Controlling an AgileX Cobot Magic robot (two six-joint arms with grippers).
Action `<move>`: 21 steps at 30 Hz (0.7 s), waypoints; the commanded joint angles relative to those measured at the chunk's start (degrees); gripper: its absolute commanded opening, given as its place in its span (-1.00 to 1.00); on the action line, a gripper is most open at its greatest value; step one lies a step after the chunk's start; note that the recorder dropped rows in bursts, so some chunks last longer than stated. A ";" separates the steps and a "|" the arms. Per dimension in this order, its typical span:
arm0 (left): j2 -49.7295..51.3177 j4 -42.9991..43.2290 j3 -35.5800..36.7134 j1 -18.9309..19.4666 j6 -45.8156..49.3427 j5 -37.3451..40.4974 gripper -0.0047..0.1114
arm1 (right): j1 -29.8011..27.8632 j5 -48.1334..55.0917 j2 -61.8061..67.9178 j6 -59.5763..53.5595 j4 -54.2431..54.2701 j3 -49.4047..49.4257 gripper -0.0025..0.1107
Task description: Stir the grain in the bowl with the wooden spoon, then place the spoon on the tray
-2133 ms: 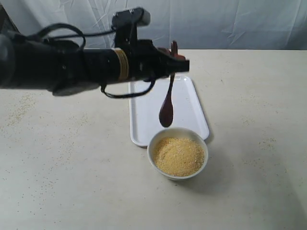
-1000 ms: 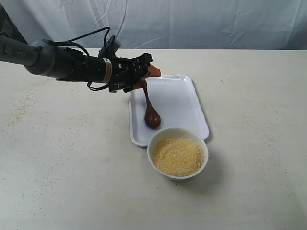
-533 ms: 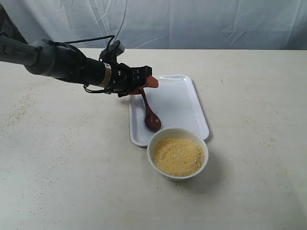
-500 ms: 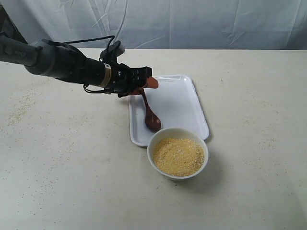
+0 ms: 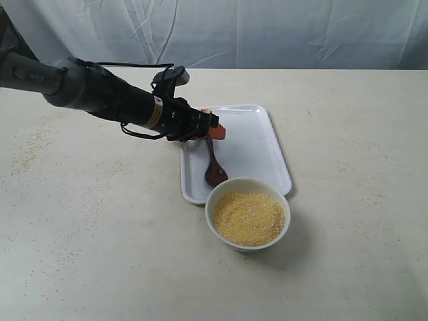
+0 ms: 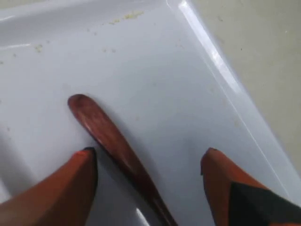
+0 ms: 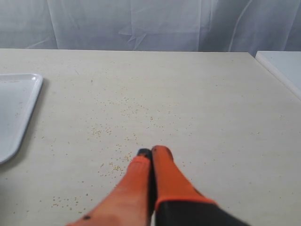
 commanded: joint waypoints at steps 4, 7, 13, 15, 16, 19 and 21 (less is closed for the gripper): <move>-8.72 -0.02 -0.28 1.04 1.54 -0.76 -0.04 | -0.26 -0.54 -0.37 0.02 -0.04 0.30 -0.95; -16.53 -0.02 -0.28 2.82 14.78 -11.09 -0.56 | -0.26 -0.55 -0.37 0.02 0.21 0.30 -0.95; -30.59 -0.02 0.07 2.82 33.37 13.66 -0.92 | -0.26 -0.55 -0.37 0.02 0.21 0.30 -0.95; -31.59 -0.02 1.59 2.82 34.73 37.68 -0.92 | -0.26 -0.55 -0.37 0.02 0.21 0.30 -0.95; -31.59 -2.93 3.16 2.82 35.91 50.71 -0.92 | -0.26 -0.55 -0.37 0.02 0.21 0.30 -0.95; -31.59 -24.44 4.65 2.82 52.64 69.18 -0.92 | -0.26 -0.55 -0.37 0.02 0.21 0.30 -0.95; -31.47 -44.07 4.77 3.59 73.14 75.75 -0.92 | -0.26 -0.44 -0.37 0.02 0.09 0.30 -0.95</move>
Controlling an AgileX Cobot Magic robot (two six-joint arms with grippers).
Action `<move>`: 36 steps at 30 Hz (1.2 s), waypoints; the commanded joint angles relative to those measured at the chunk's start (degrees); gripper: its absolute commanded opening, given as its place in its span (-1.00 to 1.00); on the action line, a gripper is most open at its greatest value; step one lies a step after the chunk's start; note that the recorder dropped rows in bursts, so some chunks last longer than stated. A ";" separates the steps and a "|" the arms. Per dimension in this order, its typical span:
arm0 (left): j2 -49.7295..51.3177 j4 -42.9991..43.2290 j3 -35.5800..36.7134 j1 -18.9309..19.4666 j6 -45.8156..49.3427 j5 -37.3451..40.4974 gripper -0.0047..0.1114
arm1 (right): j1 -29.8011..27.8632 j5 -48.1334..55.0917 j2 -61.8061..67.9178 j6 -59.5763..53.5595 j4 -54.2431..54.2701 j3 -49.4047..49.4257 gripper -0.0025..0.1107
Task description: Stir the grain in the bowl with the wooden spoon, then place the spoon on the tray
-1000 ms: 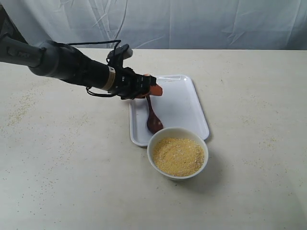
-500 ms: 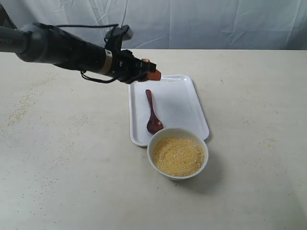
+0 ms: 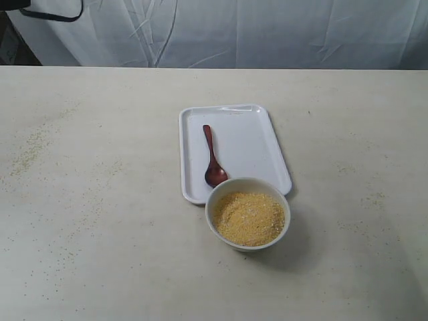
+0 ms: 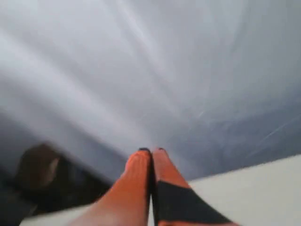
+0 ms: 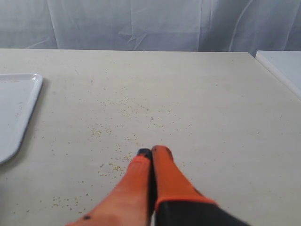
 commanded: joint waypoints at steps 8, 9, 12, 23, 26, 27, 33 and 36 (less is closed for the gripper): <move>-4.18 -65.47 2.20 1.97 56.84 28.54 -0.92 | -0.26 -0.44 -0.37 0.02 0.05 0.30 -0.95; -6.20 -66.44 3.10 1.67 56.84 28.68 -0.92 | -0.26 -0.44 -0.37 0.02 0.05 0.30 -0.95; -13.59 -69.90 7.05 0.46 56.72 27.86 -0.92 | -0.26 -0.44 -0.37 0.02 0.05 0.30 -0.95; -41.63 -82.57 24.93 -3.66 56.72 24.55 -0.92 | -0.26 -0.56 -0.37 0.02 0.16 0.30 -0.95; -47.79 -83.49 27.66 -3.77 56.72 26.85 -0.92 | -0.26 -0.56 -0.37 0.02 0.16 0.30 -0.95; -49.68 -83.76 27.96 -3.77 56.72 28.48 -0.92 | -0.26 -0.56 -0.37 0.02 0.16 0.30 -0.95; -57.68 -81.93 27.96 -3.77 56.72 31.17 -0.92 | -0.26 -0.56 -0.37 0.02 0.16 0.30 -0.95; -60.41 -81.61 27.96 -3.77 56.99 31.17 -0.92 | -0.26 -0.56 -0.37 0.02 0.16 0.30 -0.95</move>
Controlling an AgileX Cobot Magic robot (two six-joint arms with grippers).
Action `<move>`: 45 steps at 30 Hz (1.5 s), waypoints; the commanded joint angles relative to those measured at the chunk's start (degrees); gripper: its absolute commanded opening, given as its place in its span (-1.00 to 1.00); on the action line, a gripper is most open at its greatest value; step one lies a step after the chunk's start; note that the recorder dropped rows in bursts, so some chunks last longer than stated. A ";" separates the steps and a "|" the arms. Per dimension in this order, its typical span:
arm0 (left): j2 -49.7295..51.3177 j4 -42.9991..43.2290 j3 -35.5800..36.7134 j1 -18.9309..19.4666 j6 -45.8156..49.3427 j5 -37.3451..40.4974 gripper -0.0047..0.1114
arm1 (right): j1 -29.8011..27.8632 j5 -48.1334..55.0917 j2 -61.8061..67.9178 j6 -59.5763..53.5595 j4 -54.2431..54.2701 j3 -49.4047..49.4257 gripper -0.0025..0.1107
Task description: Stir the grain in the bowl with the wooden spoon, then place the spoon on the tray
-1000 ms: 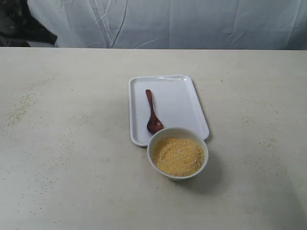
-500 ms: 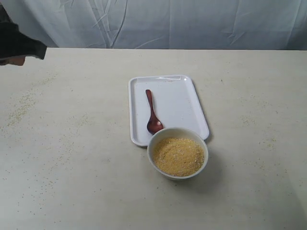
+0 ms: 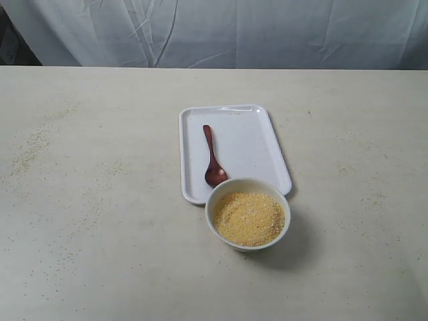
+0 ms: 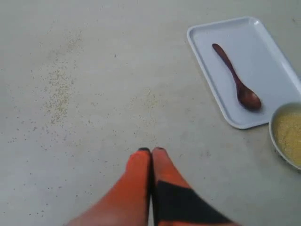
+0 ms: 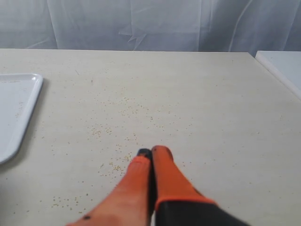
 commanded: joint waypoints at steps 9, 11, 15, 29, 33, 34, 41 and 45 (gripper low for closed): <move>-10.24 5.68 6.94 4.53 0.00 -10.96 -0.92 | -0.26 -0.44 -0.37 0.02 0.16 0.30 -0.95; -12.85 5.68 10.79 7.15 0.02 -14.69 -0.92 | -0.26 -0.44 -0.37 0.02 0.16 0.30 -0.95; -20.21 5.68 20.15 12.40 0.02 -21.77 -0.92 | -0.26 -0.44 -0.37 0.02 0.16 0.30 -0.95; -42.00 9.70 48.52 17.04 0.02 -41.23 -0.92 | -0.26 -0.65 -0.37 0.02 0.16 0.30 -0.95; -42.00 8.02 50.66 18.00 0.08 -41.78 -0.92 | -0.26 -0.55 -0.37 0.02 0.16 0.30 -0.95; -42.00 8.02 50.66 18.00 -0.02 -41.78 -0.92 | -0.26 -0.55 -0.37 0.02 0.16 0.30 -0.95; -42.00 8.12 50.66 19.83 -0.01 -41.78 -0.92 | -0.26 -0.55 -0.37 0.02 0.16 0.30 -0.95; -42.00 8.12 50.66 19.93 -0.01 -41.66 -0.92 | -0.26 -0.55 -0.37 0.02 0.16 0.30 -0.95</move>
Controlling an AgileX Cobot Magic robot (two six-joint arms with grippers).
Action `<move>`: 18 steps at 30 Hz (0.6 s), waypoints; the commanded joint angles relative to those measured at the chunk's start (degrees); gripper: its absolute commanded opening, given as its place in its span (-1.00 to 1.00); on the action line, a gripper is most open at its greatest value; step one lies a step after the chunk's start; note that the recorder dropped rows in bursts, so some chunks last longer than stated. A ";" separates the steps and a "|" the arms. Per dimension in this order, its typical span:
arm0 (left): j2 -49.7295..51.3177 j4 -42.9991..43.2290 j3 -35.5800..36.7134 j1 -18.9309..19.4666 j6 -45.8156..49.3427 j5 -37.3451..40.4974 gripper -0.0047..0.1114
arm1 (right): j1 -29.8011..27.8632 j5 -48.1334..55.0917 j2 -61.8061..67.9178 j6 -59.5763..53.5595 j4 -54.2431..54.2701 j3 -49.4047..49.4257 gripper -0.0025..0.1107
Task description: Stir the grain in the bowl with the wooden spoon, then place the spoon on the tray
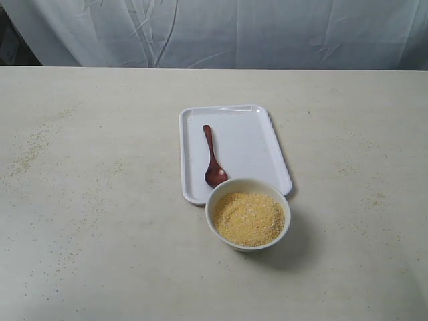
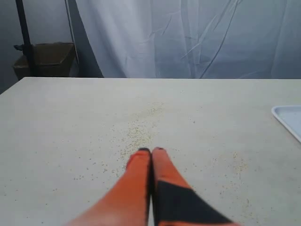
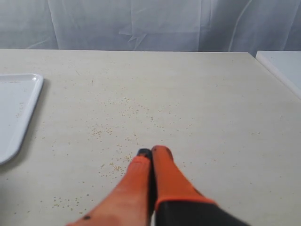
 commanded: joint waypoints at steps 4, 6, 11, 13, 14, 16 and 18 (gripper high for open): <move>-0.28 -0.40 0.30 0.27 -0.26 -0.66 -0.92 | -0.26 -0.55 -0.37 0.02 0.06 0.30 -0.95; -0.28 -1.10 0.30 0.27 -0.10 -0.94 -0.92 | -0.26 -0.55 -0.37 0.02 0.06 0.30 -0.95; -0.28 -9.62 0.30 0.27 7.87 -1.76 -0.92 | -0.26 -0.55 -0.37 0.02 0.06 0.30 -0.95; -0.28 -10.15 0.30 0.27 9.09 -1.76 -0.92 | -0.26 -0.55 -0.37 0.02 0.06 0.30 -0.95; -0.28 -9.76 0.30 0.27 9.12 -1.48 -0.92 | -0.26 -0.55 -0.37 0.02 0.06 0.30 -0.95; -0.28 -9.62 0.30 0.27 9.22 -1.08 -0.92 | -0.26 -0.55 -0.37 0.02 0.06 0.30 -0.95; -0.28 -9.62 0.30 0.27 9.33 -1.08 -0.92 | -0.26 -0.55 -0.37 0.02 0.06 0.30 -0.95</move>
